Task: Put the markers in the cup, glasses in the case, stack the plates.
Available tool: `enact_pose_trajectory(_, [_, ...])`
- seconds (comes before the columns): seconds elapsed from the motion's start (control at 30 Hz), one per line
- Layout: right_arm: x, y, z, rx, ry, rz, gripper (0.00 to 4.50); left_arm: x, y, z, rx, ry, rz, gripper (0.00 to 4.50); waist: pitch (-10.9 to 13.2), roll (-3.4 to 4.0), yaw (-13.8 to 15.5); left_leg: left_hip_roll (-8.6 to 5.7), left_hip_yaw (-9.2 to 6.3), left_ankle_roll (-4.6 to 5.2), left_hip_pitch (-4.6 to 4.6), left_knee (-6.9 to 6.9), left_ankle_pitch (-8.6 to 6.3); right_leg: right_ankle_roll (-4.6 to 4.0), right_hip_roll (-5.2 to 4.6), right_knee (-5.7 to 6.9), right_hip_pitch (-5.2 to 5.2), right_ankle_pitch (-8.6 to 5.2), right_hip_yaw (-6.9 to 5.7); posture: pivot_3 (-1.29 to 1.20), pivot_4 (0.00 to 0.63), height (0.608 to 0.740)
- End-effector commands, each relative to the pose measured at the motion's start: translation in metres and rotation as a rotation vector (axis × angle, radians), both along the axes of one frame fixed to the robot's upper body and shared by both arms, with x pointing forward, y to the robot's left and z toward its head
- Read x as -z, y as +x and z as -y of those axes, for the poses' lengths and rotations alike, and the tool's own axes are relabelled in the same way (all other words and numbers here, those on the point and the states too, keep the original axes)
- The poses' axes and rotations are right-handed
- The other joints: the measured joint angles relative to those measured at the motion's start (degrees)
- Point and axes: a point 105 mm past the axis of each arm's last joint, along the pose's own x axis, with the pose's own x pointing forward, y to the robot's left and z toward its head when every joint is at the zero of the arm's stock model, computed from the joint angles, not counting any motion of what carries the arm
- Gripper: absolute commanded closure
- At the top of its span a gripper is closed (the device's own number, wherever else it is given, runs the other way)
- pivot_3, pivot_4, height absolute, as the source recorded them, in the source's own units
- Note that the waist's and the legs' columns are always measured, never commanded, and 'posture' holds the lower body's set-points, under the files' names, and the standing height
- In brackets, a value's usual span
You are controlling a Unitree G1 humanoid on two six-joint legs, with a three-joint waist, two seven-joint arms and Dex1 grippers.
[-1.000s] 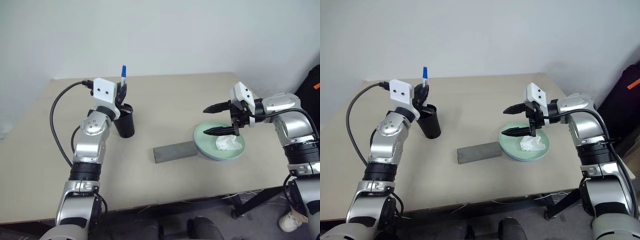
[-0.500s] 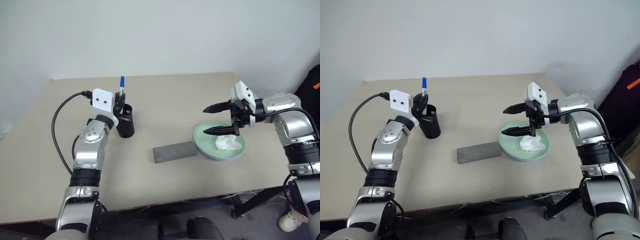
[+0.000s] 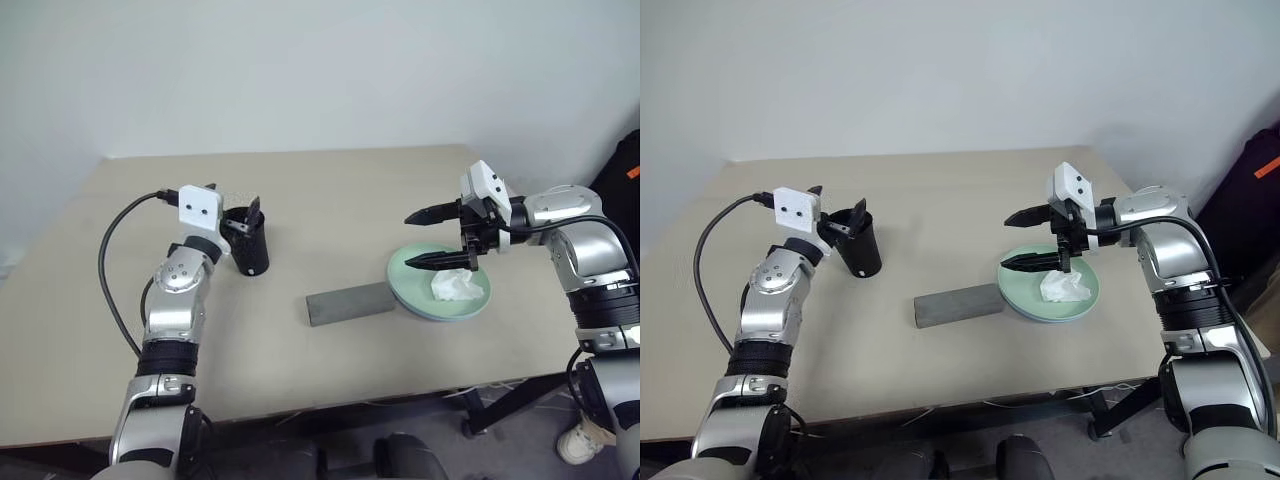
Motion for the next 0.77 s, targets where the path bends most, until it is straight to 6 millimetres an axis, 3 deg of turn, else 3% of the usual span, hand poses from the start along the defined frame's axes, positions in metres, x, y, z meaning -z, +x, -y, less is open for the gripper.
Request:
enact_pose_trajectory(0.03, [-0.015, -0.002, 0.006, 0.011, 0.019, 0.046, 0.22, -0.033, -0.023, -0.006, 0.096, -0.012, 0.054, 0.03, 0.0, 0.0, -0.1, 0.06, 0.07, 0.02, -0.01, -0.01, -0.04, -0.01, 0.01, 0.0, -0.05, 0.0, 0.01, 0.0, 0.0, 0.738])
enact_pose_trajectory(0.17, [-0.014, -0.003, 0.013, 0.036, 0.02, 0.035, 0.22, -0.041, -0.063, -0.029, 0.166, -0.005, -0.018, 0.03, 0.0, 0.01, -0.8, 0.25, 0.14, -0.02, -0.04, -0.03, -0.15, -0.02, 0.1, 0.0, -0.17, 0.0, 0.01, 0.0, 0.0, 0.738])
enact_pose_trajectory(0.3, [-0.011, -0.002, 0.018, 0.087, 0.04, 0.016, 0.22, -0.049, -0.125, -0.071, 0.171, 0.037, -0.116, 0.03, 0.0, 0.05, -1.7, 0.38, 0.2, -0.2, -0.04, -0.2, -0.27, -0.13, 0.14, -0.01, -0.31, -0.08, 0.0, 0.0, 0.0, 0.738])
enact_pose_trajectory(0.4, [-0.002, -0.008, 0.027, 0.14, 0.057, -0.031, 0.22, -0.066, -0.164, -0.102, 0.094, 0.006, -0.122, 0.03, 0.0, 0.02, -1.4, 0.38, 0.24, -0.25, -0.09, -0.23, -0.27, -0.21, 0.03, -0.01, -0.45, -0.13, -0.12, 0.0, 0.0, 0.738])
enact_pose_trajectory(0.5, [0.007, -0.019, 0.029, 0.163, 0.072, -0.077, 0.22, -0.07, -0.198, -0.123, 0.03, -0.033, -0.16, 0.03, 0.0, 0.05, -1.3, 0.38, 0.21, -0.26, -0.07, -0.23, -0.29, -0.22, -0.16, -0.07, -0.49, -0.15, -0.38, 0.0, 0.0, 0.738])
enact_pose_trajectory(0.6, [0.01, -0.025, 0.023, 0.165, 0.088, -0.105, 0.22, -0.071, -0.227, -0.13, -0.013, -0.023, -0.199, 0.03, 0.1, 0.08, -1.4, 0.37, 0.38, -0.26, -0.09, -0.24, -0.3, -0.22, -0.85, -0.09, -0.6, -0.15, -1.1, 0.0, 0.0, 0.738])
enact_pose_trajectory(0.7, [0.012, -0.024, 0.018, 0.162, 0.096, -0.124, 0.22, -0.071, -0.237, -0.122, 0.007, -0.074, -0.215, 0.03, 0.1, 0.09, -1.4, 0.49, 0.63, -0.27, -0.09, -0.24, -0.3, -0.22, -1.2, -0.14, -0.76, -0.15, -1.75, 0.0, 0.0, 0.738])
enact_pose_trajectory(0.77, [0.014, -0.027, 0.015, 0.15, 0.094, -0.132, 0.22, -0.06, -0.241, -0.112, 0.05, -0.108, -0.259, 0.03, 0.1, 0.17, -1.4, 0.61, 0.62, -0.28, -0.1, -0.24, -0.3, -0.22, -1.33, -0.36, -0.71, -0.15, -2.07, 0.0, 0.0, 0.738])
